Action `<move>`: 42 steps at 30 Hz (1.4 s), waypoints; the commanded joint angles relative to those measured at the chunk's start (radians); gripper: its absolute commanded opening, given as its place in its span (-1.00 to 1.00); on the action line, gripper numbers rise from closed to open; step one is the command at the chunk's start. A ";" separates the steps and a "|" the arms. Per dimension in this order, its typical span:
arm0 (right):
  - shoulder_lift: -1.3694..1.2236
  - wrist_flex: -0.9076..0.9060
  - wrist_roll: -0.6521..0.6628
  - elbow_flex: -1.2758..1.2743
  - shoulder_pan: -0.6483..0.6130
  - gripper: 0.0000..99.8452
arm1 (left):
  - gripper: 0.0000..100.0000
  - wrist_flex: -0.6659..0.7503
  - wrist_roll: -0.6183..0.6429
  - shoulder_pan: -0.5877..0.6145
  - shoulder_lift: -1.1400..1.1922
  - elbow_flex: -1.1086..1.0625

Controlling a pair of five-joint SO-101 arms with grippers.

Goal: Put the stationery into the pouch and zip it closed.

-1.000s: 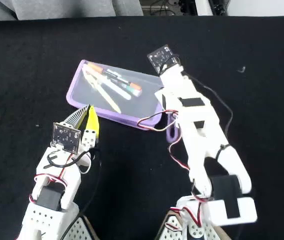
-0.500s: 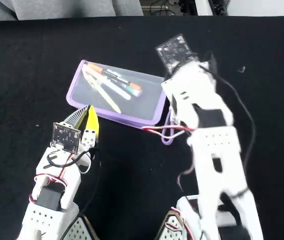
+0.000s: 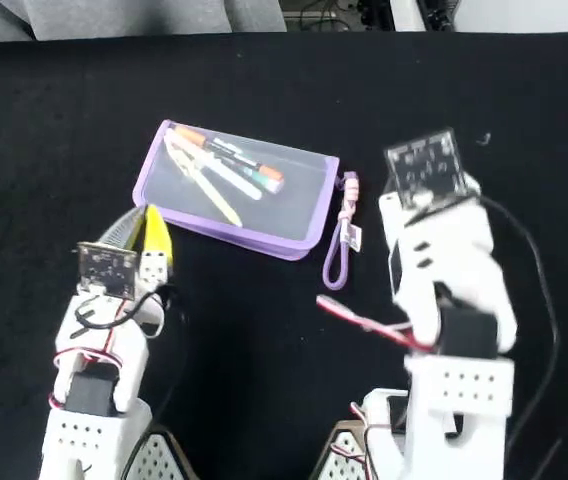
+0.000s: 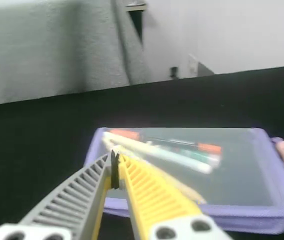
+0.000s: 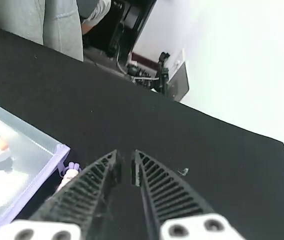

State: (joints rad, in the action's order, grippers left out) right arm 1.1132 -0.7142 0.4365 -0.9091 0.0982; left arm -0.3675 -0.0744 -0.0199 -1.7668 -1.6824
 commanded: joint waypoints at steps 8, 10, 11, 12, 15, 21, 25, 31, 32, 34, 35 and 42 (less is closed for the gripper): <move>0.397 0.089 -0.132 -0.404 -0.002 -0.92 | -0.94 -0.222 0.121 0.177 -0.006 0.028; 0.469 0.115 -0.135 -0.498 0.000 -0.92 | -0.94 -0.299 0.124 0.180 -0.006 0.059; 0.507 0.117 -0.135 -0.541 0.002 -0.92 | -0.94 -0.338 0.124 0.182 -0.006 0.071; 0.544 0.117 -0.135 -0.581 0.003 -0.92 | -0.94 -0.379 0.124 0.182 -0.006 0.081; 0.667 0.115 -0.135 -0.719 0.005 -0.92 | -0.94 -0.496 0.124 0.179 -0.006 0.090; 0.782 -0.031 -0.143 -0.750 0.037 -0.92 | -0.94 -0.565 0.124 0.186 -0.006 0.054; 0.777 -0.104 -0.143 -0.774 0.041 -0.92 | -0.94 -0.560 0.124 0.185 -0.006 0.001; 0.777 -0.253 -0.143 -0.774 0.041 -0.92 | -0.94 -0.635 0.123 0.188 0.003 -0.022; 0.776 -0.288 -0.143 -0.774 0.041 -0.92 | -0.94 -0.667 0.123 0.188 0.002 -0.022; 0.777 -0.348 -0.143 -0.774 0.041 -0.92 | -0.94 -0.703 0.123 0.188 -0.005 -0.022; 0.777 -0.367 -0.143 -0.774 0.041 -0.92 | -0.94 -0.706 0.123 0.185 -0.005 -0.022; 0.777 -0.489 -0.135 -0.774 0.041 -0.92 | -0.94 -0.712 0.123 0.179 0.003 -0.022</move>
State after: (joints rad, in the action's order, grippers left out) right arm 1.8052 -1.1592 0.3015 -1.6870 0.1258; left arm -1.0733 0.0422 0.1596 -1.7668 -1.6794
